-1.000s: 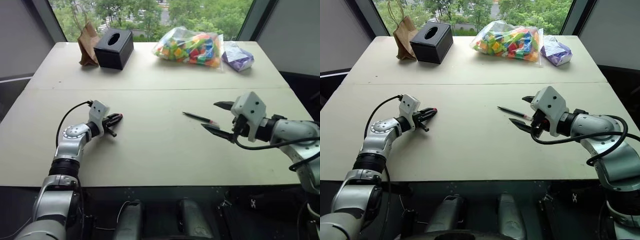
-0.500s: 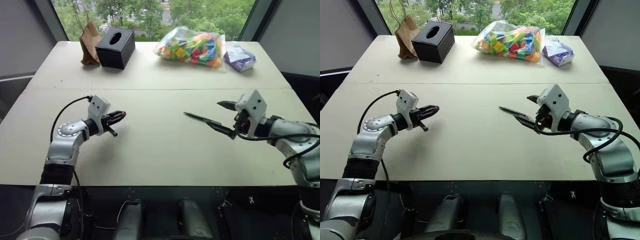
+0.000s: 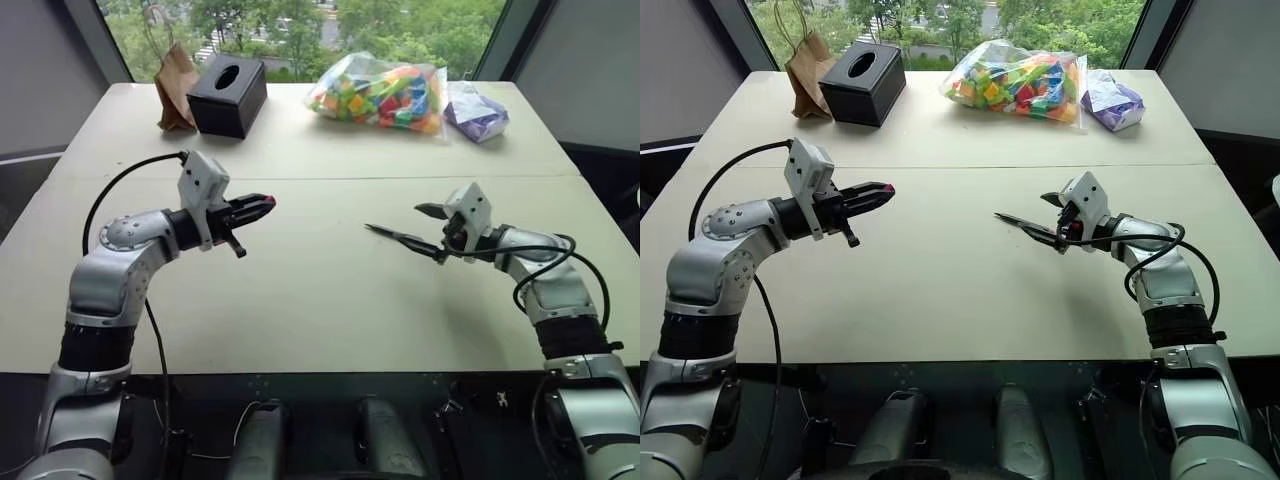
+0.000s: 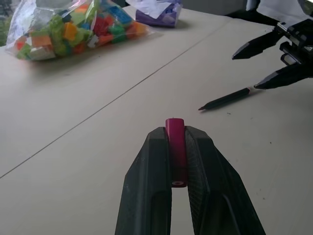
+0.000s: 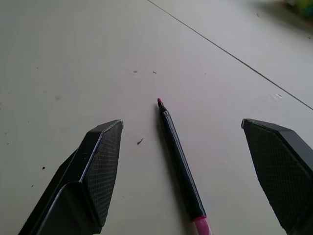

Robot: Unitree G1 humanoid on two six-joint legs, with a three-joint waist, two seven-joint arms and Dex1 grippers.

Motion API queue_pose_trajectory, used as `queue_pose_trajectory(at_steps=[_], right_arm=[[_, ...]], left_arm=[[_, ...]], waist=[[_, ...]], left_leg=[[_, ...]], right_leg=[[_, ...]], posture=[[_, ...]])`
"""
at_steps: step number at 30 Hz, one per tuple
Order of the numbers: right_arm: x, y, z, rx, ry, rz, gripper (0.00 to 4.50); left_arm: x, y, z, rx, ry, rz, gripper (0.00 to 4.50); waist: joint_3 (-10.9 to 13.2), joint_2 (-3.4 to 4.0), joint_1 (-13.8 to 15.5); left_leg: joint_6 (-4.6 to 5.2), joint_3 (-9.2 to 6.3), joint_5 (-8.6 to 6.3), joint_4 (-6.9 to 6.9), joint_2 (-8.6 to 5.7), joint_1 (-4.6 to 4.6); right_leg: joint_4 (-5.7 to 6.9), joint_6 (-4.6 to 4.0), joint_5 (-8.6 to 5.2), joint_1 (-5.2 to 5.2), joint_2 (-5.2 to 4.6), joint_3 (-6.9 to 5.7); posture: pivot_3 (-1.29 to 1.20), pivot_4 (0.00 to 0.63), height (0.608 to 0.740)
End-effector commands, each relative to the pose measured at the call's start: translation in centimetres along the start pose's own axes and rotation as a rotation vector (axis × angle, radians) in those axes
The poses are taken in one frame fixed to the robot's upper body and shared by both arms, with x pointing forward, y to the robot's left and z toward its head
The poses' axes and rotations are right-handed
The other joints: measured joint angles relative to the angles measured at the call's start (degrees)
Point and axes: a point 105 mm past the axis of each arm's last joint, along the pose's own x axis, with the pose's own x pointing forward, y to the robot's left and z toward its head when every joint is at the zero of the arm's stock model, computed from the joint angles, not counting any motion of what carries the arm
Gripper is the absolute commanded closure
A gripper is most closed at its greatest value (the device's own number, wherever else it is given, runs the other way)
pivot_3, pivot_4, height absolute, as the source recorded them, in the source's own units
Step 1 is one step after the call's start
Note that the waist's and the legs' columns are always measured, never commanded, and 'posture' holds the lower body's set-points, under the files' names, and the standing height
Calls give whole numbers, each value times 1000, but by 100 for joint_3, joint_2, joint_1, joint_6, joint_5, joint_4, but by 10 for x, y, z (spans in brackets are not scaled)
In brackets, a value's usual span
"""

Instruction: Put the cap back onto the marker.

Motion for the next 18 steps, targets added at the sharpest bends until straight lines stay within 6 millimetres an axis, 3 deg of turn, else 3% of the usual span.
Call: queue_pose_trajectory(at_steps=[1,7,18], right_arm=[[5,-2,-1,-41,-3,27,480],[11,-6,-15,-24,32,46,480],[15,-21,-23,93,78,49,480]], left_arm=[[-6,-1,14,50,-28,11,4479],[-10,-2,13,65,-21,24,4479],[-6,-5,11,70,-30,32,4479]], waist=[[0,0,2],[0,1,-13],[1,1,-24]], left_leg=[[0,0,0,0,-1,0],[0,-1,0,0,-5,0],[-1,-1,1,-1,-5,0]], right_leg=[[0,0,0,0,-2,1],[0,0,0,0,-5,0],[0,0,0,-1,-5,1]], posture=[[0,150,740],[0,150,740],[0,150,740]])
